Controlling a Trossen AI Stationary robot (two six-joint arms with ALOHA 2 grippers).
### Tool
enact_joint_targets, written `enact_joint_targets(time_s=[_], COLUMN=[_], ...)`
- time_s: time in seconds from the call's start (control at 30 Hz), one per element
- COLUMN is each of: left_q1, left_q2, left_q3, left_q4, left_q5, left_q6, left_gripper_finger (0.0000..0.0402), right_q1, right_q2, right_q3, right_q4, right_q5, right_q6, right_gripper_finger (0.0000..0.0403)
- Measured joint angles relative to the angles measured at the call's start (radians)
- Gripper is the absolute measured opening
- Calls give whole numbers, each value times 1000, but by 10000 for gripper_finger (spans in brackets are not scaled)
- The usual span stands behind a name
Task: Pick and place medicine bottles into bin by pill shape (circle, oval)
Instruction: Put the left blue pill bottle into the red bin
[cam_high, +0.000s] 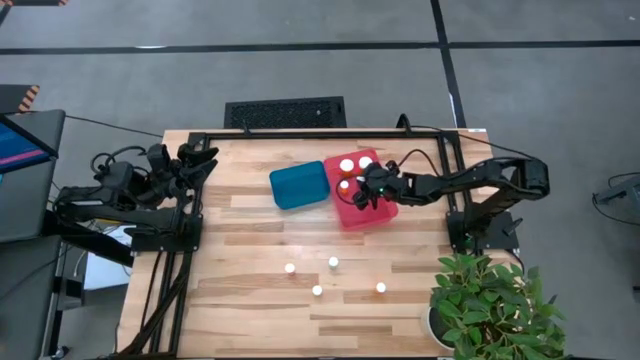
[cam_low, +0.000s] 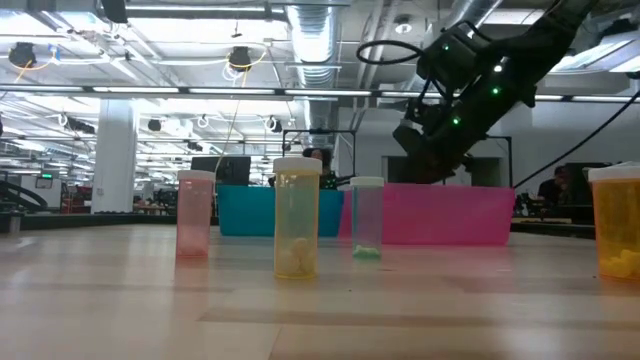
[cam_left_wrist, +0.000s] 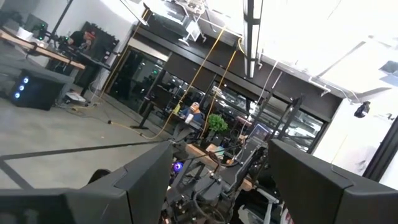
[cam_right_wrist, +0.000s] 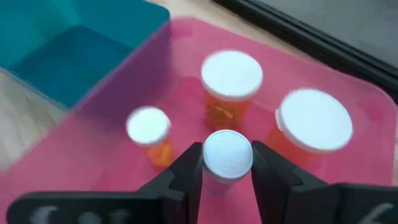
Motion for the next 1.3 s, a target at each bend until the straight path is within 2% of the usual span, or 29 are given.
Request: enact_joint_targets(time_s=[0.27, 0.63, 0.9, 1.03, 1.3], left_q1=[0, 0, 0, 0, 0], left_q2=[0, 0, 0, 0, 0], left_q3=[0, 0, 0, 0, 0], left_q4=[0, 0, 0, 0, 1], left_q5=[0, 0, 0, 4, 7], left_q6=[2, 2, 2, 2, 1], left_gripper_finger=[259, 259, 259, 259, 259], right_q1=[-1, -7, -3, 2, 2], right_q2=[2, 2, 1, 1, -19], right_q3=[0, 0, 7, 45, 185], right_q4=[-79, -81, -85, -104, -293], right_q5=[-1, -1, -47, -61, -75], right_q6=[8, 6, 7, 7, -62], right_gripper_finger=[160, 182, 232, 246, 244])
